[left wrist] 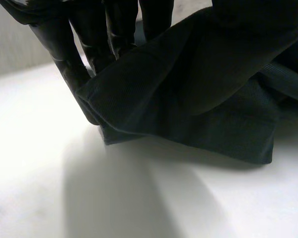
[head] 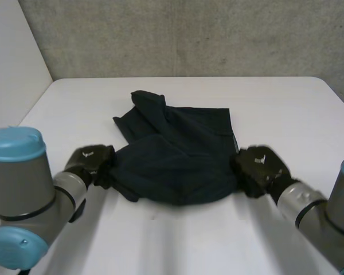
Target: Fold the shorts.
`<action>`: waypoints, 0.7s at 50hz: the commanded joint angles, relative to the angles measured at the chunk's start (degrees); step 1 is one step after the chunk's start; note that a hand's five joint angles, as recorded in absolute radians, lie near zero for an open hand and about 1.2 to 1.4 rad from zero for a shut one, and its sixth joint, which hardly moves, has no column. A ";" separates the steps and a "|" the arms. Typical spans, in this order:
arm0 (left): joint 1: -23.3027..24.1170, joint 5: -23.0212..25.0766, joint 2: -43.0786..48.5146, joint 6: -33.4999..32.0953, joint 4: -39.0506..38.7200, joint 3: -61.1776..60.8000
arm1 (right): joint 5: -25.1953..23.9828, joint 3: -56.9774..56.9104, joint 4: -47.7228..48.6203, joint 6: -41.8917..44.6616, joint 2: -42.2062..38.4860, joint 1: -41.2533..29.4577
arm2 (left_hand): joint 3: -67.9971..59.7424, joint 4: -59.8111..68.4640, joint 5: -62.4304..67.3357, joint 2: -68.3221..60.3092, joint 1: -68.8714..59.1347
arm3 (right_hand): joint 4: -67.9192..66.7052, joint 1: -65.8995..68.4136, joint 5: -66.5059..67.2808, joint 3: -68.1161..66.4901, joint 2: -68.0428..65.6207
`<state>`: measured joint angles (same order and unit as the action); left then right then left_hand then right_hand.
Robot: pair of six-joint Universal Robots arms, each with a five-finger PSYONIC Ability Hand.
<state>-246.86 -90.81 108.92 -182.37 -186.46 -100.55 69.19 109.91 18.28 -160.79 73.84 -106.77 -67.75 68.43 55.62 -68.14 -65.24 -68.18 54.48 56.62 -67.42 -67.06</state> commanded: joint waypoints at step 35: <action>2.09 -0.33 8.94 -43.15 -4.96 23.96 | 14.65 -56.25 -29.57 12.17 -18.90 -8.28 | -12.25 11.57 14.38 -11.86 -14.76 | -11.82 25.52 13.38 -12.58 -12.94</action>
<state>-244.34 -90.85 110.55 -224.46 -185.62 -90.70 80.04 66.30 -19.82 -148.56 61.58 -113.29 -68.05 68.68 56.79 -68.41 -65.24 -68.30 54.50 56.63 -67.60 -67.06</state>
